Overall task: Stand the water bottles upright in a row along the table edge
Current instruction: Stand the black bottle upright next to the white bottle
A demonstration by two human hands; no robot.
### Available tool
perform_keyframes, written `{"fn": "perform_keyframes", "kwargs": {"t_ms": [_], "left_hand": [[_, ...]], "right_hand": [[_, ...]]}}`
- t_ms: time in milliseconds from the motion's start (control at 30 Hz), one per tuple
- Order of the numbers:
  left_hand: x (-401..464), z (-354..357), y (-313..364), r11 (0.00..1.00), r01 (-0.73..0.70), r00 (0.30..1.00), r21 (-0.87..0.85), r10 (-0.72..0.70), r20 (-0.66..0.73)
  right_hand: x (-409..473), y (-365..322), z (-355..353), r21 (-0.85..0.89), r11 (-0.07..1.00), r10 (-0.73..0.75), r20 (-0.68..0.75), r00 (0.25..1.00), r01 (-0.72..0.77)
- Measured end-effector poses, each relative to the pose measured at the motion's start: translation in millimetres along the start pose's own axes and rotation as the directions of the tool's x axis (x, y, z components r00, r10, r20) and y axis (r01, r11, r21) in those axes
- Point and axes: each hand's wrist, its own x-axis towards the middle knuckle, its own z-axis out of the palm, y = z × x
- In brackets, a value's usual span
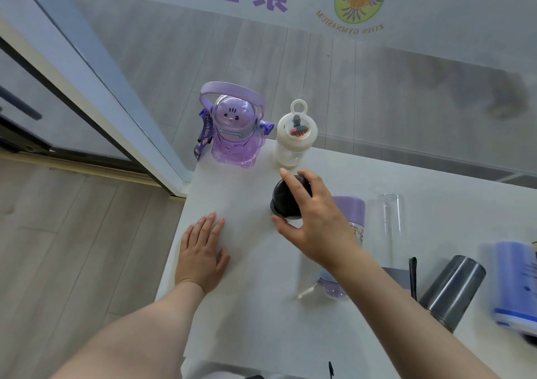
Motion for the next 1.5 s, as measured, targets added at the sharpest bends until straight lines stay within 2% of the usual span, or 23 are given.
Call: {"fn": "perform_keyframes", "kwargs": {"t_ms": [167,267,400,600,900,1267,1500], "left_hand": [[0,0,0,1.000,-0.004,1.000,-0.004,0.004,-0.006],[0,1,0,1.000,0.003,1.000,-0.008,-0.003,-0.008],[-1,2,0,1.000,0.006,1.000,-0.002,-0.006,-0.012],[0,3,0,1.000,0.008,1.000,-0.007,-0.008,-0.008],[0,4,-1,1.000,0.003,1.000,-0.012,-0.003,-0.007],[0,3,-1,1.000,0.001,1.000,-0.011,-0.002,-0.006],[0,2,0,1.000,0.000,1.000,-0.011,-0.001,-0.005]], "right_hand": [[-4,11,-8,0.009,0.995,0.103,-0.117,0.988,-0.103],[-2,24,-16,-0.029,0.986,0.160,-0.154,0.975,-0.167],[11,41,-25,0.013,0.976,0.217,-0.167,0.962,-0.218],[40,59,-34,-0.084,0.967,0.220,-0.193,0.956,-0.240],[87,84,-42,-0.117,0.964,0.205,-0.250,0.946,-0.240],[112,91,-53,-0.128,0.961,0.213,-0.217,0.952,-0.245],[109,93,-66,-0.229,0.940,0.237,-0.090,0.967,-0.252]]}}
